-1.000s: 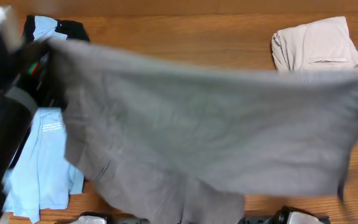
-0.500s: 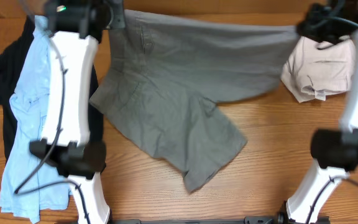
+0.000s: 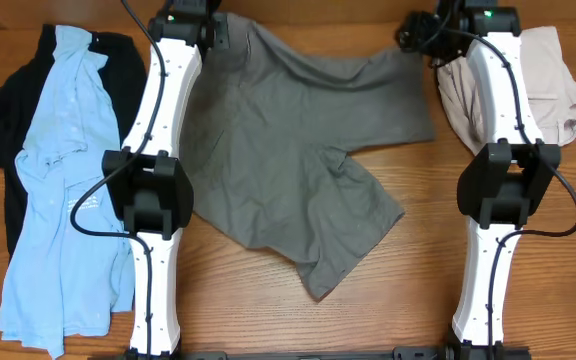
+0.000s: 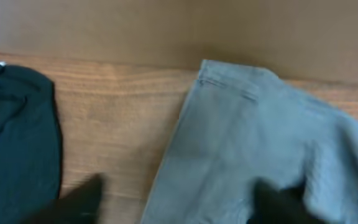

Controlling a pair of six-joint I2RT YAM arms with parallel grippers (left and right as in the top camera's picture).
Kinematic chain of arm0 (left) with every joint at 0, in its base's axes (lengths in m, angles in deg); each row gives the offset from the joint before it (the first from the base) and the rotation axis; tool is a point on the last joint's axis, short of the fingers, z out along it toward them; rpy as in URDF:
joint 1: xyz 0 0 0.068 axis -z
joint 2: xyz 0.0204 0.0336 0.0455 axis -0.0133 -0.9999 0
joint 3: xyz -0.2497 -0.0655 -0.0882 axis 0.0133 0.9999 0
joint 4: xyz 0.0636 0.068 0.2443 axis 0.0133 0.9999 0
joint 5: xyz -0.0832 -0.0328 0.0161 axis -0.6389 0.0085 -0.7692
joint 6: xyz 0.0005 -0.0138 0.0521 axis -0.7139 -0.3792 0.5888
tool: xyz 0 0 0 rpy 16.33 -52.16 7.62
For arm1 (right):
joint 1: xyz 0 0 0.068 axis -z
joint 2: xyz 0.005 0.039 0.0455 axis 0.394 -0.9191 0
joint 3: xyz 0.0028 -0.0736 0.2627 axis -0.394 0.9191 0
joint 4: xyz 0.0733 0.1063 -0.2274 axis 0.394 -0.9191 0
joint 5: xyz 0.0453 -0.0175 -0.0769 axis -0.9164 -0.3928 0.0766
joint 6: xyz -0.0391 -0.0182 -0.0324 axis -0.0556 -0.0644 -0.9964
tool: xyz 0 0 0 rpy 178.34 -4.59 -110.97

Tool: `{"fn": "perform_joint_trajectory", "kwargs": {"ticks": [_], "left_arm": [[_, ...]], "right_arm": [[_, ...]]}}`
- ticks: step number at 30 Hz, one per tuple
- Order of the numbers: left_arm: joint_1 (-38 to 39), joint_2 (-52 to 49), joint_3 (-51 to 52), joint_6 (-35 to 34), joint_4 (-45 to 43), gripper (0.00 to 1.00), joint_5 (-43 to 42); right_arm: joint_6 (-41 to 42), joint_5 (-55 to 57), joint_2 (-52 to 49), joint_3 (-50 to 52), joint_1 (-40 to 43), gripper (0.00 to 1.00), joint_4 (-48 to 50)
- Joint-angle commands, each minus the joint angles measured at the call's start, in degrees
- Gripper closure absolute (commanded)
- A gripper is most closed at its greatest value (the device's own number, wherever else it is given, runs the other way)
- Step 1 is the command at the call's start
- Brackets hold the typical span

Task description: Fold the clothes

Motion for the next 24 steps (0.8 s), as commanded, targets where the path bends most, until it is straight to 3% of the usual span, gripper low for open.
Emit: {"fn": "perform_joint_trajectory", "kwargs": {"ticks": [1,12,19,24], "left_arm": [[-1.09,2.1,-3.06,-0.35,0.33,0.0,1.18],[-1.68,20.35,-7.54,-0.37,17.55,0.0,-4.13],[-1.66,37.29,-7.54,-0.35,31.34,0.0,-4.92],[-1.66,42.58,-7.54,-0.35,38.75,0.0,-5.31]], "right_arm": [[2.1,0.2,1.73,-4.5,0.0,0.0,-1.84],[2.6,0.24,12.11,-19.67,1.46,0.0,-23.43],[2.62,0.9,26.86,-21.84,1.46,0.0,-39.74],[4.46,0.35,34.14,-20.55,1.22,0.0,-40.09]]}}
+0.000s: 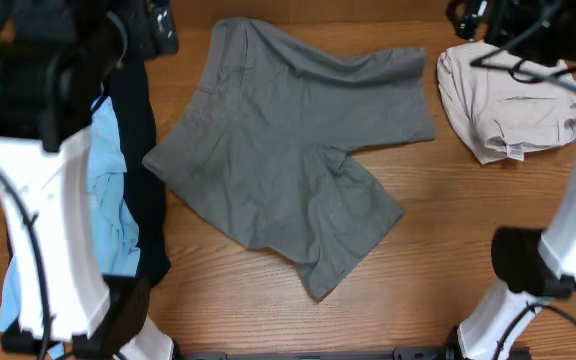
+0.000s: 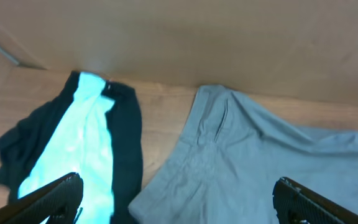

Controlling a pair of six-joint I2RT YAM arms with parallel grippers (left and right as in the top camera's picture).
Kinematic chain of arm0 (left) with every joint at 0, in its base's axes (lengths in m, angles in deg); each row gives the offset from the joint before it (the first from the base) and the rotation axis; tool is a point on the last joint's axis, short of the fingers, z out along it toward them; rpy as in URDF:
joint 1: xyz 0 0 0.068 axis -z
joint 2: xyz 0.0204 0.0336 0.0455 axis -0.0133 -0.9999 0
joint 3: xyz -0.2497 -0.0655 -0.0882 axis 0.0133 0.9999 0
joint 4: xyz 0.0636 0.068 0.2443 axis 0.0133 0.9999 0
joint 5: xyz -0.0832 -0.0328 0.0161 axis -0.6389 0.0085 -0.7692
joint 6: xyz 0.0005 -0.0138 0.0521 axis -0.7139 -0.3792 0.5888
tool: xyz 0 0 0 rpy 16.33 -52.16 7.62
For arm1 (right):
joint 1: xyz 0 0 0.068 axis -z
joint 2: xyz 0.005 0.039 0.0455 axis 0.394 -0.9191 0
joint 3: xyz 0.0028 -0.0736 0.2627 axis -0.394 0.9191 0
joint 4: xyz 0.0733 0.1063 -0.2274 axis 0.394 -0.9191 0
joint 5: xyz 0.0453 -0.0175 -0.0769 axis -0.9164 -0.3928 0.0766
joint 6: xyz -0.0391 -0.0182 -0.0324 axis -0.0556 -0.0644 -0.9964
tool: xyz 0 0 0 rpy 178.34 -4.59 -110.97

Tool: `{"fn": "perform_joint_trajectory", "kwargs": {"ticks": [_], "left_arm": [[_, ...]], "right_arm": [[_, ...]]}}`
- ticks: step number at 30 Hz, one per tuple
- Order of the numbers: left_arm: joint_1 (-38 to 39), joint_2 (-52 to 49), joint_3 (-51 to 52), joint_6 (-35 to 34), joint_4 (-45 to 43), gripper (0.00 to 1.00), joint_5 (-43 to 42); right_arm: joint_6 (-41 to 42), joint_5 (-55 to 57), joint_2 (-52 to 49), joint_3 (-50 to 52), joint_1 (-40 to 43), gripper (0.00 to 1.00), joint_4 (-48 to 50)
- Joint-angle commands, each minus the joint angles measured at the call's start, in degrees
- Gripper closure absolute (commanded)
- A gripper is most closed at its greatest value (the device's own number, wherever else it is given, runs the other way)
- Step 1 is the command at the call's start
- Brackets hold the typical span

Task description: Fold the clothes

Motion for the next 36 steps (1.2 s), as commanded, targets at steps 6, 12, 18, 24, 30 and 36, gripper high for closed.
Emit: {"fn": "perform_joint_trajectory", "kwargs": {"ticks": [6,12,18,24,30,36], "left_arm": [[-0.22,5.79,0.13,-1.64,12.37,0.0,-1.95],[-0.22,8.22,5.18,0.0,12.37,0.0,-6.38],[-0.24,10.16,17.44,-0.17,12.37,0.0,-3.67],[-0.22,10.01,32.17,-0.35,7.43,0.0,-2.67],[-0.22,9.94,46.45,-0.39,-3.15,0.0,-2.64],[-0.24,9.92,52.98,-1.22,-8.33,0.0,-3.54]], "right_arm": [[1.88,-3.89,17.27,10.88,-0.28,0.0,0.07],[4.59,-0.2,33.0,37.57,-0.26,0.0,0.07],[6.38,3.72,37.18,64.41,-0.26,0.04,1.92],[7.3,2.25,35.17,90.55,-0.28,0.31,20.85],[7.26,-2.69,27.34,106.95,-0.28,0.31,39.45],[7.26,-2.93,22.32,108.98,-1.79,0.32,46.9]]}}
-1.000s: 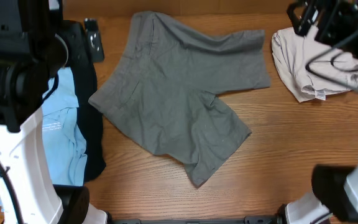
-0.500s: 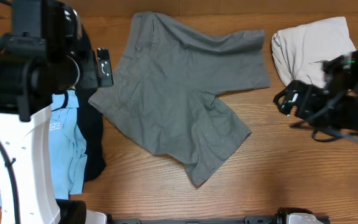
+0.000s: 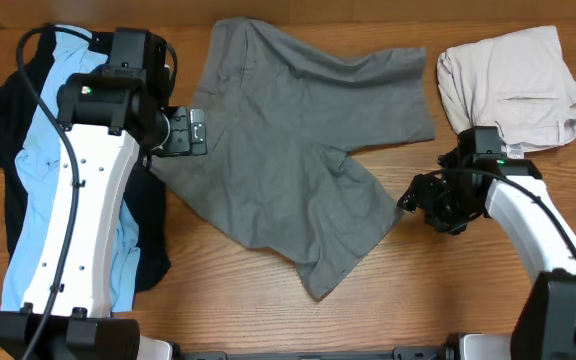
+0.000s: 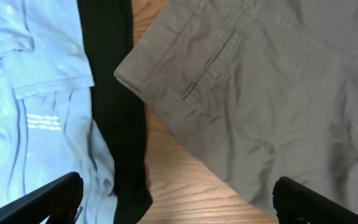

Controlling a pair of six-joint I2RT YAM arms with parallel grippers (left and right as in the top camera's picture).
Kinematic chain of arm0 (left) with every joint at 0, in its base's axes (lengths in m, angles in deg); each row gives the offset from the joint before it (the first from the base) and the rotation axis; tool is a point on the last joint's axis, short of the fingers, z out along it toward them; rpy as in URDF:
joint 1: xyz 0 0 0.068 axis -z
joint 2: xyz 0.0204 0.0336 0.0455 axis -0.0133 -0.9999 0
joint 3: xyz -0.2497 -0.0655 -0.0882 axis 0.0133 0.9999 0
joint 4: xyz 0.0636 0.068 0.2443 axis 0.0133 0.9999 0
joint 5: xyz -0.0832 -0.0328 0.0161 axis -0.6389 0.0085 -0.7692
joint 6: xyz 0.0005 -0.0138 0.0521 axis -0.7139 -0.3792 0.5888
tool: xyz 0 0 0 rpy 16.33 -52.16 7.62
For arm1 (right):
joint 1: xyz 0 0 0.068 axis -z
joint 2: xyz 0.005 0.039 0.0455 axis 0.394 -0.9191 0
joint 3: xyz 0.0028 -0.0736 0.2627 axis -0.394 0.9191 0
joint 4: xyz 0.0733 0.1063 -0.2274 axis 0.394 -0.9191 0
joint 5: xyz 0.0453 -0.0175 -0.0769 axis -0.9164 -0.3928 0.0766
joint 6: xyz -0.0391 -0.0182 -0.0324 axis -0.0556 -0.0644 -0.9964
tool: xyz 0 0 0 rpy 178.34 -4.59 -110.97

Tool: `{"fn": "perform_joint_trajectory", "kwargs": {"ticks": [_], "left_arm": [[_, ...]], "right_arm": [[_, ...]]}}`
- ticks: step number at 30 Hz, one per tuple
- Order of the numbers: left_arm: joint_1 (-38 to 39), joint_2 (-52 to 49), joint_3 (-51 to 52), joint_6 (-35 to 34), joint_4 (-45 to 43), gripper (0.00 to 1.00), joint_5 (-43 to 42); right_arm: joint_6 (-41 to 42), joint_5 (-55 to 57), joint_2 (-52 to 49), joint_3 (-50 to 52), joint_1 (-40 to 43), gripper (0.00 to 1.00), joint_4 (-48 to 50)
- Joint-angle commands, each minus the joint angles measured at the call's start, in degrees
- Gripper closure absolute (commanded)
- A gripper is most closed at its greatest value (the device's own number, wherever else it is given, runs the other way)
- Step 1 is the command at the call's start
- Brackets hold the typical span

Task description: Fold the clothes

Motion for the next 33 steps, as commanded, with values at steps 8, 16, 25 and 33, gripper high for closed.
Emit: {"fn": "perform_joint_trajectory", "kwargs": {"ticks": [8,16,25,33], "left_arm": [[-0.22,0.48,4.92,-0.81,-1.6,0.0,-0.94],[-0.22,0.46,4.92,-0.81,-1.62,0.0,-2.21],[-0.24,0.46,4.92,-0.79,-2.25,0.0,-2.16],[-0.24,0.46,4.92,0.2,-2.23,0.0,-1.95]], "right_arm": [[0.22,-1.09,-6.64,0.04,-5.88,0.35,6.67],[0.5,0.5,-9.6,-0.33,-5.09,0.84,8.02],[-4.85,-0.24,-9.6,-9.4,7.69,0.96,6.32],[-7.65,-0.07,-9.6,-18.56,8.63,0.44,-0.09]]}}
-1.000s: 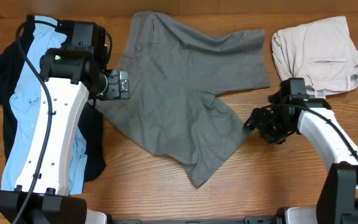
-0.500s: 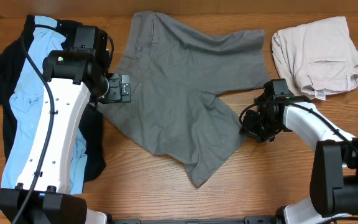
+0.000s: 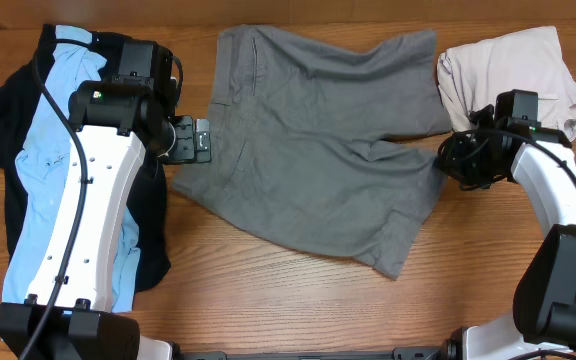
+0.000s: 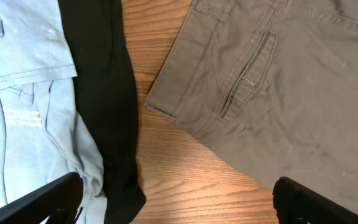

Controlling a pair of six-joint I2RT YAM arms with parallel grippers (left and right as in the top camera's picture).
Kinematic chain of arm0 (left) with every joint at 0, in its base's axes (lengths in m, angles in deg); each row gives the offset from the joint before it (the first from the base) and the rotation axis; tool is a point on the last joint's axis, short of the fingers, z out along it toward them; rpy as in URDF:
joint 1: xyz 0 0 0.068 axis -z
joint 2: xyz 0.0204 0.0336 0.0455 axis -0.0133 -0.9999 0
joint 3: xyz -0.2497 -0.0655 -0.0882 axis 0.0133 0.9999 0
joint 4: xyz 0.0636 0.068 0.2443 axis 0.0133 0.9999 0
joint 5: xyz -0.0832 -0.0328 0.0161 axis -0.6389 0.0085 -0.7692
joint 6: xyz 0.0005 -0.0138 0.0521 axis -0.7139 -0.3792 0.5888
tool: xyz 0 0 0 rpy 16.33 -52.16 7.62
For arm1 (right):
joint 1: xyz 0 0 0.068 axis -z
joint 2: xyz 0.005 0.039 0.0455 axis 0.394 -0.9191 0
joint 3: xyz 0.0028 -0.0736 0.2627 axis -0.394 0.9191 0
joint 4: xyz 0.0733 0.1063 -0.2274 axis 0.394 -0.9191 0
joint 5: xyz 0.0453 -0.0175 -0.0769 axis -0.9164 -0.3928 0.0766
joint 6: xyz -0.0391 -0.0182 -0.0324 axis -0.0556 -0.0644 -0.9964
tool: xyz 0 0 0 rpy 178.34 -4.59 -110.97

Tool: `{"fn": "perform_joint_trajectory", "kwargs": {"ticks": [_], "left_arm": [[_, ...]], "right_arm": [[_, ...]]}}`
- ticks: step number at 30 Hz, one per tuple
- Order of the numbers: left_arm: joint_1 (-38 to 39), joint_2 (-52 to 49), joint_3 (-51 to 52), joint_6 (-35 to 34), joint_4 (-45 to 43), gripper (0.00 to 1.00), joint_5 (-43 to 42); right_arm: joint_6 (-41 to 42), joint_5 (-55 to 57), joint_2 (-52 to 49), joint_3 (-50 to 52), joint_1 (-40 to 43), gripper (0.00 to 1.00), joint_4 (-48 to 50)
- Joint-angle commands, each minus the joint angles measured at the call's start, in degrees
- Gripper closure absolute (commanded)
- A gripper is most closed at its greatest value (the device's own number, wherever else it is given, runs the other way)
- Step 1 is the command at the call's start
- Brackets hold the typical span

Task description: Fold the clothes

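Observation:
Grey shorts (image 3: 308, 140) lie spread on the wooden table, waistband to the left and legs to the right. Their back pocket and a waistband corner (image 4: 160, 109) show in the left wrist view. My left gripper (image 3: 192, 140) hovers open beside that waistband edge. Its fingertips (image 4: 48, 199) are wide apart over bare wood, between the shorts and a black garment. My right gripper (image 3: 455, 160) sits at the edge of the shorts' right leg and appears shut on that fabric.
A light blue shirt (image 3: 63, 170) lies on a black garment (image 3: 153, 230) at the left. A folded beige garment (image 3: 513, 65) sits at the back right, touching the shorts' upper leg. Bare wood (image 3: 268, 300) runs along the front.
My right gripper moved up and to the right, and the lower leg of the shorts came with it, so the shorts lie flatter and wider. The left gripper stayed open by the waistband.
Both arms first reached to the back edge, over the top of the crumpled shorts. Then they were raised and drawn back. Later the left gripper hung open by the waistband and the right sat near the lower leg's hem. Now that leg lies stretched out to the right.

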Motion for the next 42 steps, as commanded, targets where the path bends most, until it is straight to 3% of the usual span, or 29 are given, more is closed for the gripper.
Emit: {"fn": "perform_joint_trajectory", "kwargs": {"ticks": [1,8,12,18,29,38,42], "left_arm": [[-0.24,0.46,0.11,0.55,0.42,0.0,-0.13],[-0.28,0.59,0.09,-0.92,5.16,0.0,2.29],[-0.26,2.19,0.09,-3.61,10.91,0.0,2.23],[-0.02,5.84,0.22,-6.84,9.57,0.0,-3.45],[0.13,5.7,20.83,-5.29,-14.73,0.0,-9.42],[0.13,3.87,31.19,15.37,-29.42,0.0,-9.42],[0.13,0.76,32.87,18.99,-34.03,0.0,-9.62]], "right_arm": [[-1.25,0.35,0.07,-5.97,-0.09,0.4,-6.14],[-2.05,0.22,9.46,-16.76,-0.2,0.38,-28.68],[-1.6,0.46,17.84,-16.76,-0.2,0.37,-35.93],[-0.98,0.44,24.3,-16.35,-0.37,0.32,-42.14],[9.16,0.44,24.39,2.95,-11.23,0.33,-29.29],[19.3,2.4,24.39,19.1,-19.15,0.34,-14.43],[20.15,2.67,24.39,22.36,-19.39,0.33,-12.83]]}}
